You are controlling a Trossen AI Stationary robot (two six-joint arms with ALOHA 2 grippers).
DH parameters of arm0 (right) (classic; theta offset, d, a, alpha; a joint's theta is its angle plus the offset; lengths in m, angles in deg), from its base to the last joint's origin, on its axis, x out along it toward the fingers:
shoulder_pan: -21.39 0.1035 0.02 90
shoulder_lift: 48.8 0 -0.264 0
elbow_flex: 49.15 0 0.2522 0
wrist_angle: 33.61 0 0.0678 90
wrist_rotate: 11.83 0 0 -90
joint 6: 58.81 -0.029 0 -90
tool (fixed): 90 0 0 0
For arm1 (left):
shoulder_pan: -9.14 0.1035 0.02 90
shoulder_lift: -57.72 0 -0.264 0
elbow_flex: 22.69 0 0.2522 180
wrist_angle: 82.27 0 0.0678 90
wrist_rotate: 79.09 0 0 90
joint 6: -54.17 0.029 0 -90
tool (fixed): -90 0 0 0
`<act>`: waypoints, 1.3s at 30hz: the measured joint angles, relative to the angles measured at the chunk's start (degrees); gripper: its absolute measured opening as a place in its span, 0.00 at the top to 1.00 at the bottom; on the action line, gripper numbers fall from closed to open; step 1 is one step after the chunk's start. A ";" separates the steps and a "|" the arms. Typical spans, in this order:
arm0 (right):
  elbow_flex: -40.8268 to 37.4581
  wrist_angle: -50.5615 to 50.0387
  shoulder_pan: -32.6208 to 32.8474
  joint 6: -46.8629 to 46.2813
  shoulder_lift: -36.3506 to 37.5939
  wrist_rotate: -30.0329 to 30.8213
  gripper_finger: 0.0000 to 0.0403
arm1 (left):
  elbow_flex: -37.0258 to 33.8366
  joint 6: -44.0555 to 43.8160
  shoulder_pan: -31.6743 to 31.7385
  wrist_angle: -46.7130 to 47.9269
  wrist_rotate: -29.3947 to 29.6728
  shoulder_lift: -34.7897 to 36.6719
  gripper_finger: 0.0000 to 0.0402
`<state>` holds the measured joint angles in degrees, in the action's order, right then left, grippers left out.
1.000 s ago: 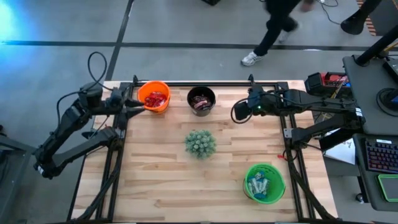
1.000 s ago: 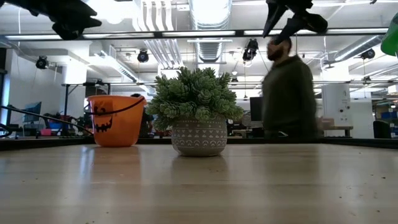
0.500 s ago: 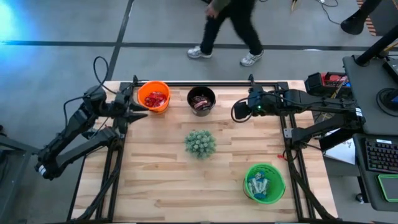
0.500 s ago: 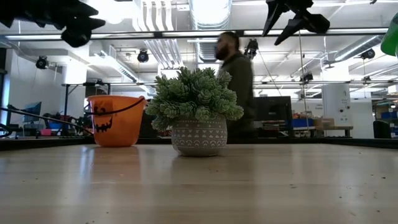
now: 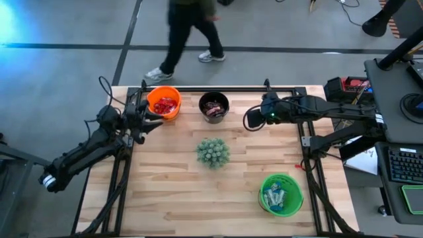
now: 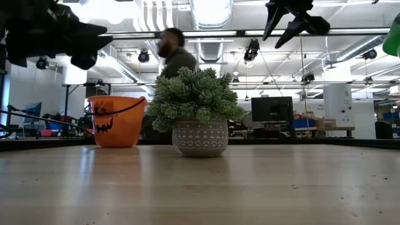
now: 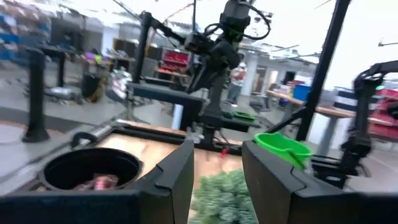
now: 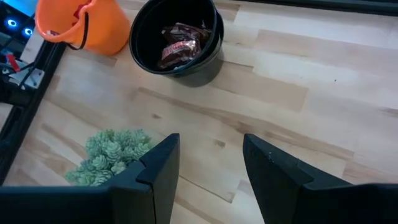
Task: Sort candy
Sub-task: Return to Home Position
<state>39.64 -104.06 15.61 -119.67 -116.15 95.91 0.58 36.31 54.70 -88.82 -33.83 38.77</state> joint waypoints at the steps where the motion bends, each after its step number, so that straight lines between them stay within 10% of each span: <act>1: 0.00 0.00 0.00 0.20 -0.16 0.00 0.58 | -0.82 0.65 0.00 -1.06 0.73 0.07 0.71; 33: -0.04 -1.54 -0.11 7.56 -0.91 1.72 0.58 | -8.93 4.79 -0.11 -4.31 1.26 4.68 0.71; 39: -0.65 8.12 6.66 25.12 -1.11 7.03 0.58 | -8.95 3.69 -0.09 -1.46 0.85 6.37 0.71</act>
<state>38.98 -95.94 22.27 -94.55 -117.26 102.94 -8.37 40.00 54.61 -90.29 -32.98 45.14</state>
